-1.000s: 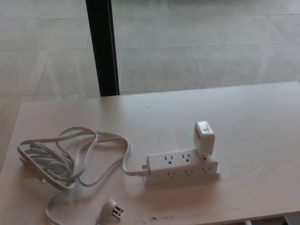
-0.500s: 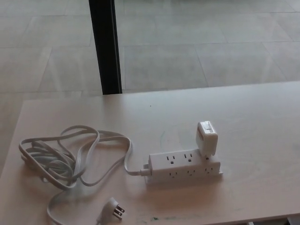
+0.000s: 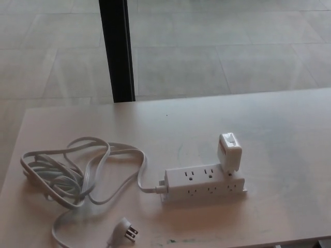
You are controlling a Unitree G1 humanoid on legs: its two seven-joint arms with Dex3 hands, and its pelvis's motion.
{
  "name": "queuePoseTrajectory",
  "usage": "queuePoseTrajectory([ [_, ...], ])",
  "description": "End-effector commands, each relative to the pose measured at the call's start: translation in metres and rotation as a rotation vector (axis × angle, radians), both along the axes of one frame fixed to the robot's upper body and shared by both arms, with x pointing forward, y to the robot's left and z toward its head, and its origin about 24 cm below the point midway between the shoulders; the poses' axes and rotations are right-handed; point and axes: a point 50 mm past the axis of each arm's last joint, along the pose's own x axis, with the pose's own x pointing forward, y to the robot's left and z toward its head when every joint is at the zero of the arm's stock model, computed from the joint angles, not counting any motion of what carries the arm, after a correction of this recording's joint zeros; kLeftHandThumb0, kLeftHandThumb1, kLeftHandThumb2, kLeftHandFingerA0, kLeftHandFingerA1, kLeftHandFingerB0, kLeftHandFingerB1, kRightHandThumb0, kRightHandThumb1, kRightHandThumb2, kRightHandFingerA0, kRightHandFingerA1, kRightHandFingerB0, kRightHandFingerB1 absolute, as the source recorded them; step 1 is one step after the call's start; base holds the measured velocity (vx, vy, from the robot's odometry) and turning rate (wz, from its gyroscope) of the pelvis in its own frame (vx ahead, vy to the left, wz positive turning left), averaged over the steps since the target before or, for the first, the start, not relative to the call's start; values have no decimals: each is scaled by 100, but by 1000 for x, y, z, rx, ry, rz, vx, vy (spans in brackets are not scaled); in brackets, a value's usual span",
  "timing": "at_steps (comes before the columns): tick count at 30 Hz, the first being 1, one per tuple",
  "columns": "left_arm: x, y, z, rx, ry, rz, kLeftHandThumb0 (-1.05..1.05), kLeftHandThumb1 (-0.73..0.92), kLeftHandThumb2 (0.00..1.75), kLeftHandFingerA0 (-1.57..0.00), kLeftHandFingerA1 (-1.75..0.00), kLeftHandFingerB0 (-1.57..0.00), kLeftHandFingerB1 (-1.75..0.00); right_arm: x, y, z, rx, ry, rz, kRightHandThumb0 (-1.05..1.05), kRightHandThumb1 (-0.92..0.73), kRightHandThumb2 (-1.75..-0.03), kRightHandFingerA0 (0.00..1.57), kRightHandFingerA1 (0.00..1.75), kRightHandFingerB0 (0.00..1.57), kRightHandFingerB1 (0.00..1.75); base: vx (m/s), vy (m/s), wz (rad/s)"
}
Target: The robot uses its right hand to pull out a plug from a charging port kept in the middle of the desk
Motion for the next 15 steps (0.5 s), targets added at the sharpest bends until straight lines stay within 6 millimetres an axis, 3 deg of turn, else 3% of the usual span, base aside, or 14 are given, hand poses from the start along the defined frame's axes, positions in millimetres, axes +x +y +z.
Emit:
queuePoseTrajectory([
  [1,1,10,11,37,-25,-31,-56,55,56,-85,-76,-71,-44,27,48,-24,-292,266,105,-74,-50,-56,91,105,43,34,0,0,0],
  [4,0,10,11,33,-34,-25,-55,54,57,-87,-80,-72,-45,31,55,-29,-370,292,99,-71,-48,-56,92,108,47,35,0,0,0],
  [5,1,11,12,34,-33,-25,-54,54,57,-89,-84,-73,-46,32,60,-32,-406,300,105,-74,-37,-80,97,115,43,46,0,0,0],
  [6,0,11,12,33,-37,-32,-55,54,57,-86,-83,-73,-46,33,64,-34,-423,304,126,-73,-48,-56,88,112,49,37,0,0,0],
  [7,0,10,12,32,-39,-29,-55,54,57,-87,-78,-73,-46,34,65,-36,-432,304,134,-75,-48,-56,92,105,50,37,0,0,0],
  [8,1,11,12,30,-39,-26,-55,54,57,-87,-88,-72,-46,35,67,-40,-453,308,143,-76,-49,-56,93,106,49,37,0,0,0],
  [9,1,10,12,33,-34,-32,-55,55,57,-89,-92,-72,-45,36,68,-44,-483,324,145,-76,-49,-56,91,114,48,36,0,0,0],
  [10,1,10,11,37,-29,-35,-56,54,57,-87,-94,-71,-45,37,70,-47,-519,343,145,-78,-50,-56,80,148,46,36,0,0,0],
  [11,1,10,11,38,-28,-32,-56,54,57,-88,-97,-72,-45,38,71,-47,-569,350,146,-81,-48,-61,78,161,43,35,0,0,0],
  [12,1,10,11,40,-24,-30,-56,54,57,-88,-97,-72,-45,38,72,-47,-610,349,144,-81,-48,-61,78,161,43,35,0,0,0],
  [13,1,10,11,34,-28,-25,-56,54,57,-88,-80,-71,-45,39,74,-44,-637,328,141,-81,-48,-62,82,171,45,37,0,0,0],
  [14,1,10,11,32,-32,-25,-56,55,57,-87,-79,-71,-45,41,75,-40,-655,306,135,-76,-38,-87,123,153,41,50,0,0,0],
  [15,1,11,12,31,-37,-24,-55,55,57,-86,-84,-70,-45,42,75,-39,-648,309,129,-70,-37,-87,122,148,40,52,0,0,0],
])
